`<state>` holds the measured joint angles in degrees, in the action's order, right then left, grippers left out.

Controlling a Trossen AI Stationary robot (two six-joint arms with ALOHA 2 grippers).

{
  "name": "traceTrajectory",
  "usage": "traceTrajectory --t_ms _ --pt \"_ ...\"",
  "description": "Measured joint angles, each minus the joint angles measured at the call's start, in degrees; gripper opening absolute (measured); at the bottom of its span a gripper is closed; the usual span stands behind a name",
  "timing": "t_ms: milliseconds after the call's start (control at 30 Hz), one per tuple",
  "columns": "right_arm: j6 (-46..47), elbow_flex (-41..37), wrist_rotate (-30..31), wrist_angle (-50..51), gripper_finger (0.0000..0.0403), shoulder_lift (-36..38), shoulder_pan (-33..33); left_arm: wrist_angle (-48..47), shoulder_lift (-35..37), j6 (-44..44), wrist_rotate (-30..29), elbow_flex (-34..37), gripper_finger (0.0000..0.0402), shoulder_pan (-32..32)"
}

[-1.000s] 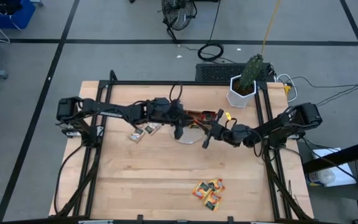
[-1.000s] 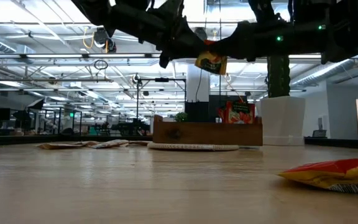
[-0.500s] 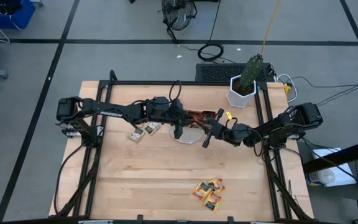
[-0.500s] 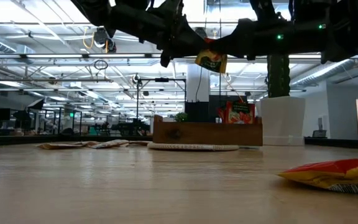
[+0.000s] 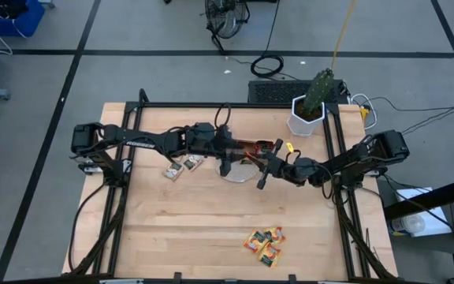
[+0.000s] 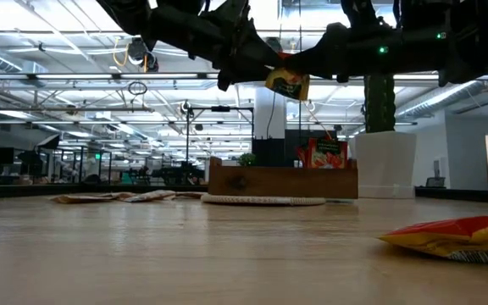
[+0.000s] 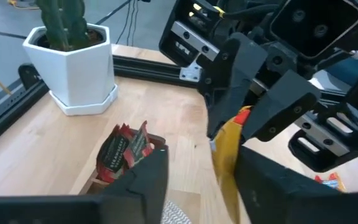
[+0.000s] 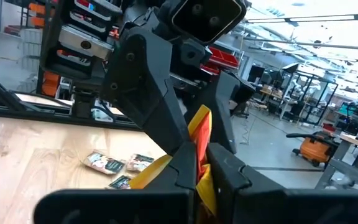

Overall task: Pick & Place Tea
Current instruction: Put the orange tea bag into the middle section of the wood organizer

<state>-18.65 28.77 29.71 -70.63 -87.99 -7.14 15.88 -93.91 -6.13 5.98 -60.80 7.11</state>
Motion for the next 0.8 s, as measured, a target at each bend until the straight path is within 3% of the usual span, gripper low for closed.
traceTrajectory --t_ms 133,233,800 --pt "0.1 0.1 -1.0 0.7 0.0007 -0.1 0.0 2.1 0.0 -0.4 0.9 -0.1 0.0225 -0.1" --pt "0.0 0.2 -1.4 1.5 0.0007 -0.3 0.0 6.0 0.2 -2.6 5.7 -0.5 0.0239 -0.3" --pt "-3.1 0.1 -1.2 -3.7 0.0006 -0.1 0.0 2.0 0.0 -3.4 4.8 -0.2 0.0241 -0.4"
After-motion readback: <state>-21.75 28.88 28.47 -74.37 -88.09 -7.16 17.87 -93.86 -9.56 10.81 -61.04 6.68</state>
